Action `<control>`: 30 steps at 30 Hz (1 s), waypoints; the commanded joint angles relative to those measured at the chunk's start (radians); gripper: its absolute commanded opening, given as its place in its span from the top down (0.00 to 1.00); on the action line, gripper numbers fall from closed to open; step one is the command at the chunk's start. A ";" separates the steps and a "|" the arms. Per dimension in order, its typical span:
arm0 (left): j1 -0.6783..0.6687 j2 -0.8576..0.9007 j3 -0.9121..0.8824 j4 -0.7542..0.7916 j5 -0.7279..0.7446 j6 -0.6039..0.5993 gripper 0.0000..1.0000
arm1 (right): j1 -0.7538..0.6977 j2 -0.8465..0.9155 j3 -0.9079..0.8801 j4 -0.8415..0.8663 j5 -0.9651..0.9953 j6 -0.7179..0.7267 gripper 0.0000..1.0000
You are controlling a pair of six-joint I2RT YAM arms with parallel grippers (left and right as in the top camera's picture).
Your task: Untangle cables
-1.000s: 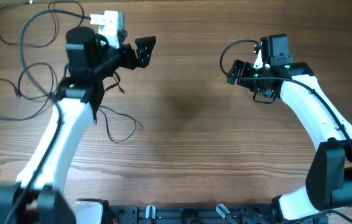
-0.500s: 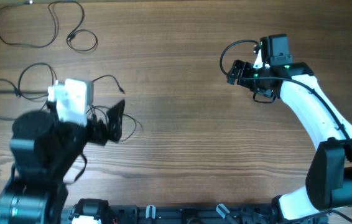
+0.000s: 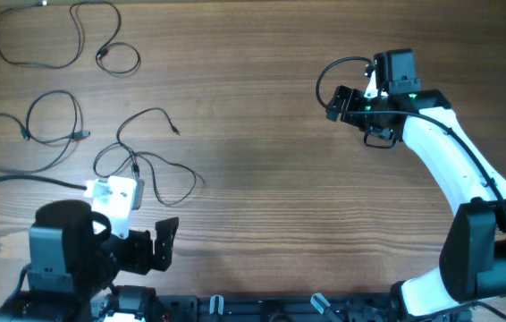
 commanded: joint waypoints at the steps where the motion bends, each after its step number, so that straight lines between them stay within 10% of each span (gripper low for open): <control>1: 0.010 -0.082 -0.002 0.000 -0.005 0.011 0.00 | 0.003 0.014 -0.002 0.000 0.021 0.006 0.00; 17: 0.088 -0.608 -0.002 0.000 -0.005 0.011 0.00 | 0.003 0.014 -0.002 0.003 0.021 0.006 0.00; 30: 0.086 -0.612 0.015 -0.016 -0.005 0.011 0.00 | 0.002 0.010 -0.002 0.003 0.021 0.006 0.00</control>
